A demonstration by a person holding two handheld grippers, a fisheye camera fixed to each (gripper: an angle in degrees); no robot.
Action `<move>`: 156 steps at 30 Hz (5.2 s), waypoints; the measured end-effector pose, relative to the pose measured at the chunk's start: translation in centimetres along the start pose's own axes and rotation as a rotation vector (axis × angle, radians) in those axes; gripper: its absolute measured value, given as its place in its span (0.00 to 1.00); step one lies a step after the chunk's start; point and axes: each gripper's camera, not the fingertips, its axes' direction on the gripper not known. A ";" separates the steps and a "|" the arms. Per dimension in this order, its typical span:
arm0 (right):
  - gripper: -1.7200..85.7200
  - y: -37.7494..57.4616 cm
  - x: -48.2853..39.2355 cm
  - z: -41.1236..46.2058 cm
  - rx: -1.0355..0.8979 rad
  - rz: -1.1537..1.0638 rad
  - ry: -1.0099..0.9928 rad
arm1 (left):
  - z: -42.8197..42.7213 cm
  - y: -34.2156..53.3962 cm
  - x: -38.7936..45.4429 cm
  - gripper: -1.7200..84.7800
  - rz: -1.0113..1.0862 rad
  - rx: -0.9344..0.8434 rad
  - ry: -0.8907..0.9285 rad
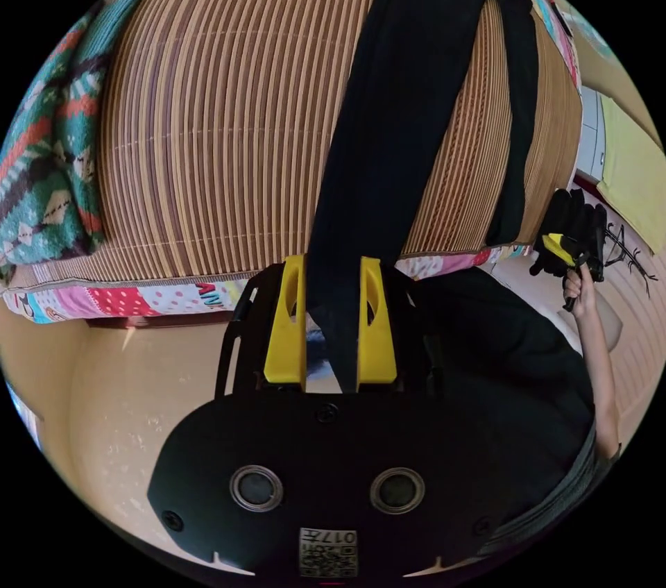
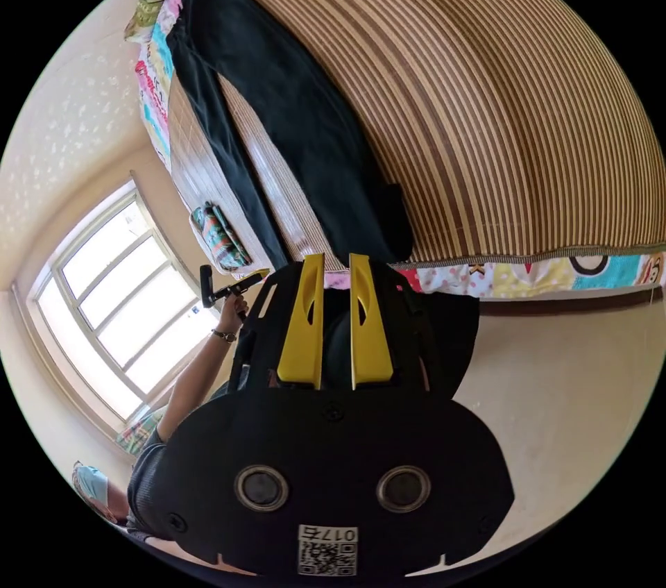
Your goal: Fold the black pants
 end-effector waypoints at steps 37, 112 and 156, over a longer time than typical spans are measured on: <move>0.13 15.0 13.1 -31.0 0.009 -0.500 0.279 | -1.9 -3.1 2.7 0.02 -0.064 -0.008 0.192; 0.16 -31.2 6.0 -36.6 0.292 -0.224 -0.173 | -7.7 -7.9 19.7 0.01 0.349 0.201 0.365; 0.03 -6.9 26.3 9.7 0.238 -0.946 0.550 | -7.7 -18.7 -3.1 0.04 0.409 0.273 0.119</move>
